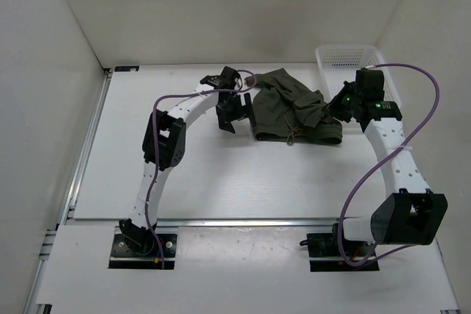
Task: Fold and stack the shorts
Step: Flatten the shorts out
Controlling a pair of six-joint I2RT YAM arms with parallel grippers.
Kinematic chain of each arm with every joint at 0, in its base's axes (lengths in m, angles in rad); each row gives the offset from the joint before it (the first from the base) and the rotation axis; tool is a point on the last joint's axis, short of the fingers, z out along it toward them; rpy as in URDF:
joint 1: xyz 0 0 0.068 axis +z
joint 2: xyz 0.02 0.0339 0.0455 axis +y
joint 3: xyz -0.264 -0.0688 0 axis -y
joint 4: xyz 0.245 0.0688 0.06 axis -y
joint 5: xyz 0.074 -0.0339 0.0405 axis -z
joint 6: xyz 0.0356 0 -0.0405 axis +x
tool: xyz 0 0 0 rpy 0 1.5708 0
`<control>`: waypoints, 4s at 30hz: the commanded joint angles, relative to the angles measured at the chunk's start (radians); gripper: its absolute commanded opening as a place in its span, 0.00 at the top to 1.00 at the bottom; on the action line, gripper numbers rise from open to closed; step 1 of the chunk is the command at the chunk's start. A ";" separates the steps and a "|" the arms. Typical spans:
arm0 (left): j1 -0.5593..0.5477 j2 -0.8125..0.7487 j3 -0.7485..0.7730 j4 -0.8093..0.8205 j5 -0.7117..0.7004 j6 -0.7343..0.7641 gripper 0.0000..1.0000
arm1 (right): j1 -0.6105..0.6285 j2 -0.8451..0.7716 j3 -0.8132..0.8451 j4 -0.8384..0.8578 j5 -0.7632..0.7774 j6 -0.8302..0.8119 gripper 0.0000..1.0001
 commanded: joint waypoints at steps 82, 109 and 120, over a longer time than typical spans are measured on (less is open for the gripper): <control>0.247 -0.370 -0.433 -0.064 -0.241 0.086 0.90 | 0.212 0.115 -0.147 -0.002 -0.089 -0.084 1.00; 0.303 -0.980 -1.134 -0.044 -0.271 -0.286 0.08 | 0.261 0.115 -0.243 0.035 -0.110 -0.093 1.00; 0.285 -1.133 -1.335 0.042 -0.264 -0.424 0.02 | 0.288 0.106 -0.234 0.035 -0.110 -0.084 1.00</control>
